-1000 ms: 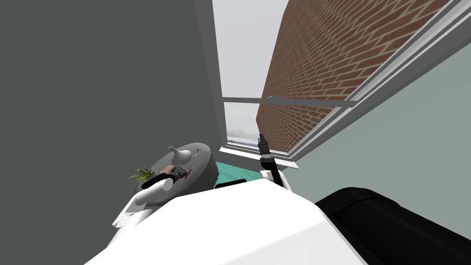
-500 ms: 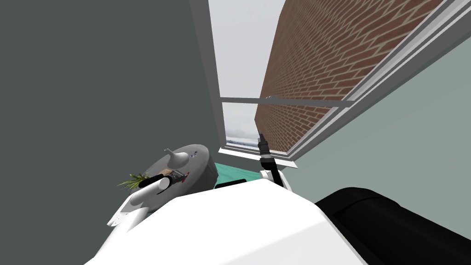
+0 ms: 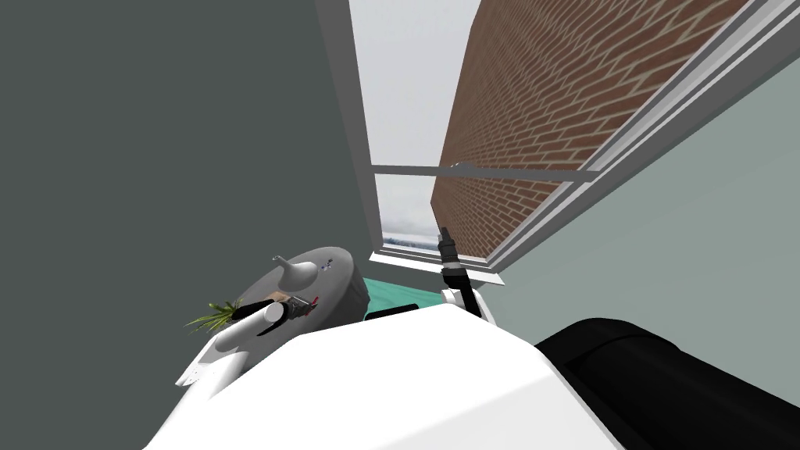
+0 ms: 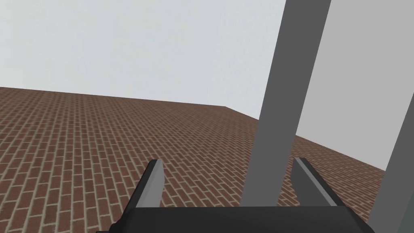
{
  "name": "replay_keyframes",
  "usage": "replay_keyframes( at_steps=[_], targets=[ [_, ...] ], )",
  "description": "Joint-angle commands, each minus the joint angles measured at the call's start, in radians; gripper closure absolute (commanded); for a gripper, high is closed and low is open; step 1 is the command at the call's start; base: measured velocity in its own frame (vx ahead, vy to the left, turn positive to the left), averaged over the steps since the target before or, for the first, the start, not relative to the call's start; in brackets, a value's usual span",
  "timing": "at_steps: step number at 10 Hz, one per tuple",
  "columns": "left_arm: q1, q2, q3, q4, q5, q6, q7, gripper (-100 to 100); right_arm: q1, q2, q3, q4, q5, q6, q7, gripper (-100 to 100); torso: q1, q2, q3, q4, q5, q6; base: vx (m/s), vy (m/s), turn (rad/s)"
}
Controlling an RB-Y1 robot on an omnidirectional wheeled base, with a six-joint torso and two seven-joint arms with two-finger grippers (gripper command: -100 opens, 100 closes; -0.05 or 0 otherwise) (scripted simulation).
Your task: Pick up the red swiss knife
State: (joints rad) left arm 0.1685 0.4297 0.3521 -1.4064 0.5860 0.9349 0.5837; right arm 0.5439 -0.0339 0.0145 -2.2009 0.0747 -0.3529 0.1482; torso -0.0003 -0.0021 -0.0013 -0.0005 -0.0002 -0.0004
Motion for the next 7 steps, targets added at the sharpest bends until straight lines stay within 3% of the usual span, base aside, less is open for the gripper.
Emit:
replay_keyframes(
  at_steps=[1, 4, 7],
  targets=[
    [-0.009, 0.005, 0.006, 0.025, 0.007, 0.036, 0.011, -100, 0.000, 0.000, 0.000, 0.000, 0.000, 0.000, 0.000, 0, 0.000, 0.000, 0.000, 0.000, 0.000, 0.000, 0.034, 0.007, -0.036],
    [-0.040, 0.031, 0.033, 0.104, 0.043, 0.122, 0.041, -100, 0.000, 0.000, 0.000, 0.000, 0.000, 0.000, 0.000, 0, 0.000, 0.000, 0.000, 0.000, 0.000, 0.000, 0.031, 0.002, -0.049],
    [-0.054, 0.045, 0.045, 0.140, 0.060, 0.180, 0.055, -100, 0.000, 0.000, 0.000, 0.000, 0.000, 0.000, 0.000, 0, 0.000, 0.000, 0.000, 0.000, 0.000, 0.000, 0.030, 0.005, -0.037]
  ],
)
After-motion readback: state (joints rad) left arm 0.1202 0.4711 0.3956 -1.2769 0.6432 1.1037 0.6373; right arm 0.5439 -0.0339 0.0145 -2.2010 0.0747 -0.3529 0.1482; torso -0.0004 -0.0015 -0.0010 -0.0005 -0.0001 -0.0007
